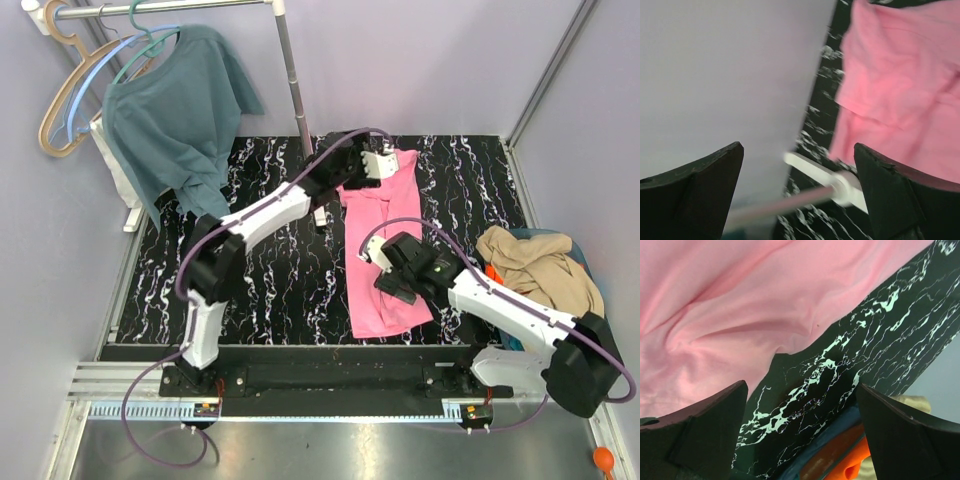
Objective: Fold and stack the t-shirts
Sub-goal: Fold the tshirt
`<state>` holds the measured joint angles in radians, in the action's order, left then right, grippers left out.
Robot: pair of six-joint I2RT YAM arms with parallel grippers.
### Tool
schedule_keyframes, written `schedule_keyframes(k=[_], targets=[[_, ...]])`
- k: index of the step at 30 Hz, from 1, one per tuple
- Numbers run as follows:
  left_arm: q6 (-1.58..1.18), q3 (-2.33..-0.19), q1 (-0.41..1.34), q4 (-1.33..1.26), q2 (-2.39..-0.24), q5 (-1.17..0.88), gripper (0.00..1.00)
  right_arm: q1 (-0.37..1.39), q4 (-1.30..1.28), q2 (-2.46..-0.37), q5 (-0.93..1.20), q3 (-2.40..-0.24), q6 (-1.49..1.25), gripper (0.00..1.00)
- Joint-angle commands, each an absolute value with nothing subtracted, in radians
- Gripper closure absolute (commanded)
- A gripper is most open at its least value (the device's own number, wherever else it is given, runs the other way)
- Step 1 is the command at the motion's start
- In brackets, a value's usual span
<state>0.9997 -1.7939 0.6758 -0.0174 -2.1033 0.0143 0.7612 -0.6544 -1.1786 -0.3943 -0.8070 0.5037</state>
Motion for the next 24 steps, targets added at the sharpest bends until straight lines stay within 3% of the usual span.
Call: schedule_keyframes(k=[1,10,24], targets=[[0.735,-1.648,0.687,0.231,-1.932,-0.069,0.01,0.663,-0.506,-1.164,-0.379,-0.779,0.515,0.0],[0.647,-1.493,0.756,0.253,-1.914,-0.175,0.01,0.629,-0.497,-1.207,-0.269,-0.755,0.518,0.0],[0.652,-1.598,0.776,0.225,-2.08,-0.17,0.01,0.63,-0.554,-1.245,-0.146,-0.669,0.555,0.0]])
